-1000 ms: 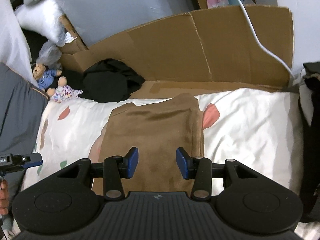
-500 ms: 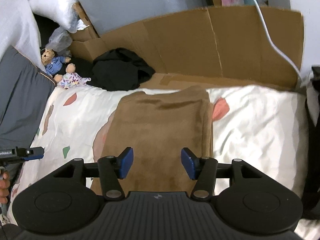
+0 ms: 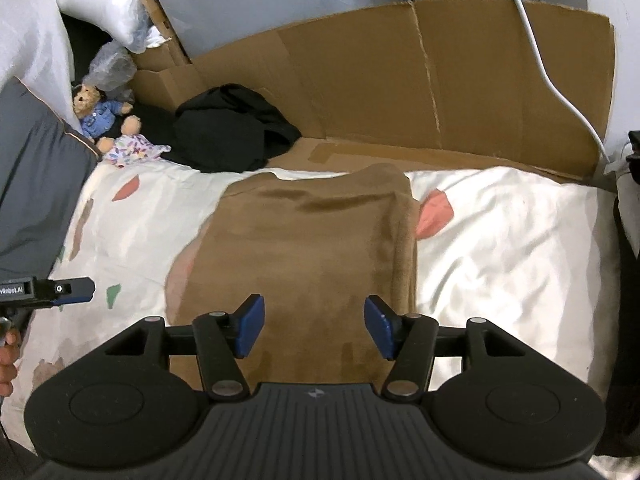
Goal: Fold clothes
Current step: 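Move both open grippers to the folded edge of the T-shirt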
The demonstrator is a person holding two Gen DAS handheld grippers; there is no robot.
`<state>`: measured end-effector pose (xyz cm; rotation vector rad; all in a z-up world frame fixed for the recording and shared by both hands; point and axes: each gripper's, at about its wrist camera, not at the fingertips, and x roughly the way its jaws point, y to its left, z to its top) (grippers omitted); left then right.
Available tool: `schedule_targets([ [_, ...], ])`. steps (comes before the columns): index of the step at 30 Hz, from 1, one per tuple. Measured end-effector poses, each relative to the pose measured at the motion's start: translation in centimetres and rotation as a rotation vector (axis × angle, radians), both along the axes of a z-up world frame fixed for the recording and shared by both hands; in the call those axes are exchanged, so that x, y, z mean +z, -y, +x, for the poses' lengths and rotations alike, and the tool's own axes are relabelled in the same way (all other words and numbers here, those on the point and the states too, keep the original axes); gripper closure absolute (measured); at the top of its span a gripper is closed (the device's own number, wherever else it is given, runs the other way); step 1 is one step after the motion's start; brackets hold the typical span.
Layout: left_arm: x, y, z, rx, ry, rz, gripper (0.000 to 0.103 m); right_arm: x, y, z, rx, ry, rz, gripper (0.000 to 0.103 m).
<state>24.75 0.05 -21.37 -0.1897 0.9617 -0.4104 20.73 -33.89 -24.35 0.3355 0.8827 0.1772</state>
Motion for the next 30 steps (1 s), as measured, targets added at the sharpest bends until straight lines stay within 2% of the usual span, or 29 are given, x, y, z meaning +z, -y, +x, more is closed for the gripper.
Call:
schedule_targets([
  [5,-2.1,1.7,1.6,-0.021,-0.031,0.019,0.042,-2.0,0.5,0.8,-0.003,-0.002,-0.047,0.042],
  [10,-3.2,3.0,3.2,-0.040,-0.056,0.049,0.042,-3.4,1.7,2.1,-0.028,-0.004,-0.048,0.042],
  [14,-3.1,3.3,4.4,-0.037,-0.064,0.068,0.039,-4.3,2.3,3.4,-0.048,-0.007,-0.032,0.042],
  [18,-3.2,3.4,5.8,0.009,-0.092,0.059,0.039,-5.1,2.4,4.9,-0.069,0.010,-0.029,0.042],
  [20,-2.9,3.8,6.1,0.014,-0.107,0.061,0.039,-5.2,2.7,5.2,-0.109,0.020,-0.017,0.042],
  [22,-2.4,4.3,6.2,-0.005,-0.115,0.063,0.039,-5.2,3.2,5.5,-0.155,0.029,-0.004,0.042],
  [24,-2.1,4.7,6.3,-0.022,-0.123,0.067,0.039,-5.0,3.1,5.5,-0.188,0.056,-0.036,0.042],
  [28,-1.4,5.8,6.5,-0.056,-0.121,0.114,0.039,-4.5,3.0,5.5,-0.233,0.106,-0.068,0.042],
  [30,-1.5,6.3,6.7,-0.078,-0.114,0.107,0.039,-4.5,3.3,5.7,-0.254,0.093,-0.063,0.042],
])
